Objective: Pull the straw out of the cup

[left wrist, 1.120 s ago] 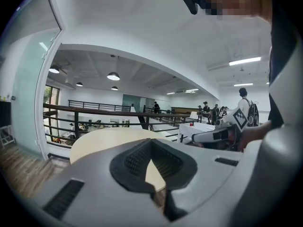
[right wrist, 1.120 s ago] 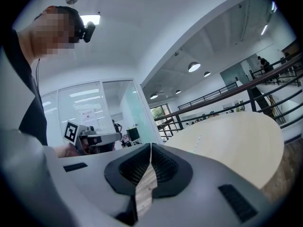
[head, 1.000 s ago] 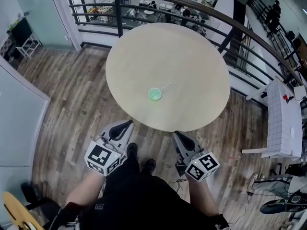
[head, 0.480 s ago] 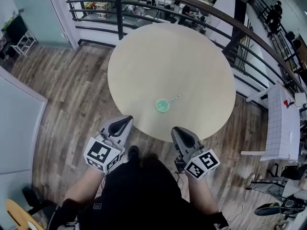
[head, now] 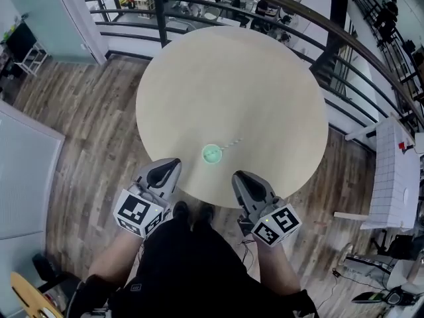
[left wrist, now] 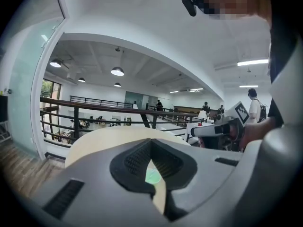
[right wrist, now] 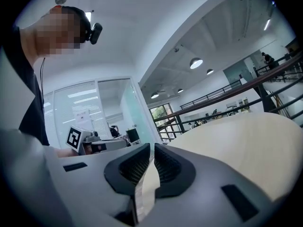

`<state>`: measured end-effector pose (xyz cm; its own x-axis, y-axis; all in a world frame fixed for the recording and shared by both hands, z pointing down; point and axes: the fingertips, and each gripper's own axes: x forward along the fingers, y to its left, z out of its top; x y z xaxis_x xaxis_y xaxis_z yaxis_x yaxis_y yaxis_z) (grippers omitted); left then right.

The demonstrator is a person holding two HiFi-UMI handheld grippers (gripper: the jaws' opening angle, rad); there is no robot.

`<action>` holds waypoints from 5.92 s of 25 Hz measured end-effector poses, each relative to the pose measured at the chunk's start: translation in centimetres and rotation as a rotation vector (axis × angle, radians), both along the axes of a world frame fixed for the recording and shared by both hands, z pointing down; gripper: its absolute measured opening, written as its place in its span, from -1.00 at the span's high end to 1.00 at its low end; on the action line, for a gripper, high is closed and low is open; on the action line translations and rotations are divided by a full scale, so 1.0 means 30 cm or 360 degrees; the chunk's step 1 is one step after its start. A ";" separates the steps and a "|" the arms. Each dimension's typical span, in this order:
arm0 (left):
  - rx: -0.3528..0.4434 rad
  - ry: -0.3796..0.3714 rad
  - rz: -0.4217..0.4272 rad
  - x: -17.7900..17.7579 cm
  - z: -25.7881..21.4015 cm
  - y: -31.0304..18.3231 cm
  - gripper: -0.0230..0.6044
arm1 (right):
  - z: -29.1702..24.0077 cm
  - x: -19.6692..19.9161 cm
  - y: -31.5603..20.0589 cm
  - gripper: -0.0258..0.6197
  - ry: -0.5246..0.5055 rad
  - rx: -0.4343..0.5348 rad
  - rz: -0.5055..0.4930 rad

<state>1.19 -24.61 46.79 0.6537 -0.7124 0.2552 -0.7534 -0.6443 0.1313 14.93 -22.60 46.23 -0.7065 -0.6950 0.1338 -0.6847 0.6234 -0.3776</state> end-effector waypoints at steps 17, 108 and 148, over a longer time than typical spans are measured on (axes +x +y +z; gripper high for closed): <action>-0.0138 -0.0022 0.0113 0.109 0.302 -0.187 0.91 | 0.368 -0.004 -0.179 0.84 0.0035 -0.0191 -0.0041; -0.0082 -0.0038 0.0199 0.102 -0.003 -0.048 0.90 | -0.055 0.078 -0.130 0.80 0.0036 -0.0042 0.0144; 0.0324 0.0026 0.0112 0.032 -0.395 -0.007 0.90 | -0.536 0.035 0.022 0.80 0.0083 0.0525 0.0138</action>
